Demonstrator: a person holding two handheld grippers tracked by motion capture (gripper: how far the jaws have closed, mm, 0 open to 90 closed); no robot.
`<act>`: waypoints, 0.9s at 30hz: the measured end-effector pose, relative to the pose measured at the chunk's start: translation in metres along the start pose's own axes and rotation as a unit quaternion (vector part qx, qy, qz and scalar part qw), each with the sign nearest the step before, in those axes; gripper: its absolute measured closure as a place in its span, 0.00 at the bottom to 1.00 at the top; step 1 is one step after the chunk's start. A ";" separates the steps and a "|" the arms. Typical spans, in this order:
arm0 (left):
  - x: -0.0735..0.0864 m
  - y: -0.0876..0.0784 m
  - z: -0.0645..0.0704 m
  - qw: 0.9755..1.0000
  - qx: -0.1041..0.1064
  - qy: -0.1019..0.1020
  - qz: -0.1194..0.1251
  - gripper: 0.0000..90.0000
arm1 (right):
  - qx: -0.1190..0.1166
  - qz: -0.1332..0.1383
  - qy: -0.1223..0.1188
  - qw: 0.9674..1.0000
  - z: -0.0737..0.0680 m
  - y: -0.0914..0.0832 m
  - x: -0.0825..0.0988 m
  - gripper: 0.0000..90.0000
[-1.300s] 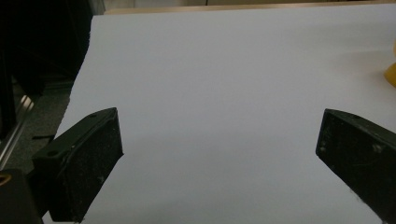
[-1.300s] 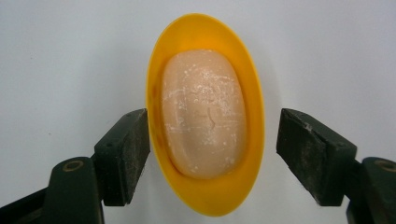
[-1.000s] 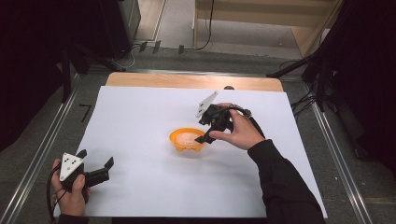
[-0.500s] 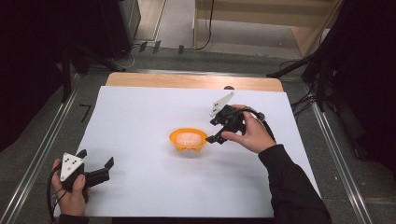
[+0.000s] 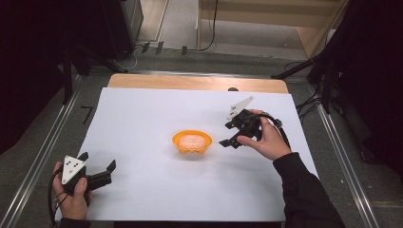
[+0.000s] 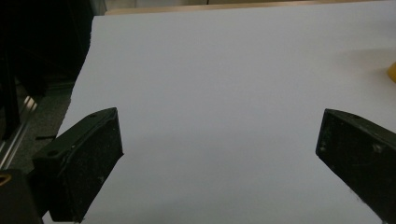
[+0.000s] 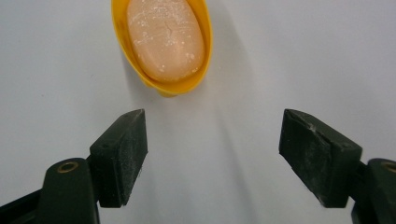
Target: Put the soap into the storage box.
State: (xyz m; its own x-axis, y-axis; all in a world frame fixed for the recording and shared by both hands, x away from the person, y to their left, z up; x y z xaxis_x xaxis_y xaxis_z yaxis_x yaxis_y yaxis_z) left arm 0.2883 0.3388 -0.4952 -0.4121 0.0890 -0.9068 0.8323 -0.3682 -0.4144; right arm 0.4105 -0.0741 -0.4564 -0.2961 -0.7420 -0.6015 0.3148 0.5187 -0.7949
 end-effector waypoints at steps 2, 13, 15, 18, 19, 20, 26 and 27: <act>0.000 0.000 0.000 1.000 0.000 0.000 0.000 0.01 | 0.004 0.002 0.005 1.000 0.000 -0.001 0.005 0.23; 0.000 0.000 0.000 1.000 0.000 0.000 0.000 0.01 | 0.035 -0.008 0.028 0.999 -0.003 -0.003 0.019 0.16; 0.000 0.000 0.000 1.000 -0.001 0.000 0.000 0.01 | 0.037 -0.009 0.035 0.999 -0.003 -0.004 0.022 0.15; 0.000 0.000 0.000 1.000 -0.001 0.000 0.000 0.01 | 0.041 -0.008 0.042 0.998 -0.003 -0.006 0.026 0.15; 0.000 0.000 0.000 1.000 0.000 0.000 0.000 0.01 | 0.043 -0.008 0.042 0.998 -0.002 -0.007 0.028 0.15; 0.000 0.000 0.000 1.000 0.000 0.000 -0.001 0.01 | 0.045 -0.009 0.049 0.998 -0.002 -0.008 0.029 0.15; 0.000 0.000 0.000 1.000 -0.001 0.000 0.000 0.01 | 0.058 -0.004 0.063 0.996 -0.001 -0.014 0.038 0.15; 0.000 0.000 0.000 1.000 -0.001 0.000 0.000 0.01 | 0.059 -0.002 0.063 0.996 -0.001 -0.015 0.039 0.15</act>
State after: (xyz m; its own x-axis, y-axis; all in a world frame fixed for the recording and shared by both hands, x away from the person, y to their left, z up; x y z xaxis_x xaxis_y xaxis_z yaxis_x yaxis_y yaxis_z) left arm 0.2884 0.3390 -0.4952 -0.4120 0.0891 -0.9068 0.8334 -0.3655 -0.4145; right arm 0.3931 -0.1102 -0.4680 -0.4056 -0.6811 -0.6096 0.4158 0.4565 -0.7866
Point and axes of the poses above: each handheld gripper's, and its own axes: y roughly forward along the jaws, x roughly out of its underside, z roughly to its right, the point moved 8 cm from there along y, roughly forward along the jaws, and after that the axes turned 11 degrees about x, right-handed, at the moved point
